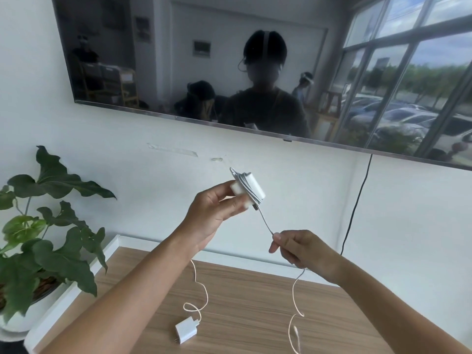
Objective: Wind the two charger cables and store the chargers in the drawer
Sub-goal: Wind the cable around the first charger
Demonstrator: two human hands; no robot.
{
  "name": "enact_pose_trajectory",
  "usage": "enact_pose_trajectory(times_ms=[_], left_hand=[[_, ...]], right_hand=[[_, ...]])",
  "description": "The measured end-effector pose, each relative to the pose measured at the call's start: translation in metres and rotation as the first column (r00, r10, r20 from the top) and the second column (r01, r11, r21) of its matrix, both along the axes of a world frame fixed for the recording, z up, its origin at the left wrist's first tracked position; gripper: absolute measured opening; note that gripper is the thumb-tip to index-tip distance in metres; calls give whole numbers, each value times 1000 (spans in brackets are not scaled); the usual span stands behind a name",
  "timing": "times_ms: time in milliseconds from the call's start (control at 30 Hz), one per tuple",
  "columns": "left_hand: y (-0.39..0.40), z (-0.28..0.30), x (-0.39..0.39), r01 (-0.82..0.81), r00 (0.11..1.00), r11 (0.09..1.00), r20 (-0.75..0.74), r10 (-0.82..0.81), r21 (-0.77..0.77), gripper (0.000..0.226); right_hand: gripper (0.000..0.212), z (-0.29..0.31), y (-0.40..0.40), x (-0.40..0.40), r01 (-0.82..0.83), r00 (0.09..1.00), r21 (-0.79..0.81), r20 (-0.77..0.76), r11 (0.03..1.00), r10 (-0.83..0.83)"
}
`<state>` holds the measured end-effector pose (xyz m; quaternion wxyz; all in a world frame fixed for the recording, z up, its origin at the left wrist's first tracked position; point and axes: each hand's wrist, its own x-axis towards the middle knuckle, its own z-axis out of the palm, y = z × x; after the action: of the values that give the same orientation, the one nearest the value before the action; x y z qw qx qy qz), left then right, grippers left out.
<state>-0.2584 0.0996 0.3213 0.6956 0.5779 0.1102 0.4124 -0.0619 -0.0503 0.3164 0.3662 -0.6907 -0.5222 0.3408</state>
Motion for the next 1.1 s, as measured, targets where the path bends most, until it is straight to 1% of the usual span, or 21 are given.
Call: enact_pose_trajectory(times_ms=[100, 167, 267, 333, 433, 467, 567, 667, 767, 833, 900, 1000, 1100], left_hand=[[9, -3, -2, -62, 998, 997, -10, 62, -54, 33], [15, -9, -2, -89, 996, 993, -25, 88, -76, 34], [22, -18, -1, -132, 989, 988, -79, 126, -78, 23], [24, -22, 1, -163, 979, 986, -129, 156, -39, 19], [24, -24, 4, -202, 963, 979, -181, 201, 13, 21], [24, -24, 4, -208, 959, 978, -192, 208, 20, 22], [24, -23, 3, -208, 948, 977, -235, 213, 47, 21], [18, -23, 4, -188, 915, 969, -329, 232, 160, 17], [12, -25, 11, -145, 892, 952, -381, 243, 268, 15], [9, -26, 15, -111, 888, 944, -396, 235, 312, 18], [7, -28, 17, -84, 878, 938, -421, 230, 337, 21], [4, -29, 16, -56, 859, 932, -459, 228, 358, 16], [-4, -26, 14, -7, 861, 933, -472, 188, 360, 19]], right_hand=[[36, 6, -8, -7, -4, 984, -17, 176, 1000, 7], [34, 12, -16, -12, -45, 960, -7, 278, 999, 45], [30, 22, -26, -22, -146, 911, 42, 396, 988, 117], [30, 29, -29, -27, -229, 855, 88, 494, 969, 157], [40, 40, -32, -34, -368, 739, 136, 644, 920, 201], [41, 45, -32, -36, -392, 716, 156, 671, 906, 194], [37, 57, -28, -34, -389, 701, 218, 701, 895, 134], [29, 66, -21, -31, -377, 688, 275, 723, 885, 68], [23, 72, -10, -34, -442, 622, 280, 781, 852, 65], [27, 77, -2, -33, -438, 606, 277, 794, 855, 53], [28, 83, 4, -29, -392, 647, 295, 762, 871, 33], [22, 91, 11, -22, -303, 733, 315, 680, 899, 9], [24, 95, 18, -16, -213, 794, 280, 607, 936, -1]])
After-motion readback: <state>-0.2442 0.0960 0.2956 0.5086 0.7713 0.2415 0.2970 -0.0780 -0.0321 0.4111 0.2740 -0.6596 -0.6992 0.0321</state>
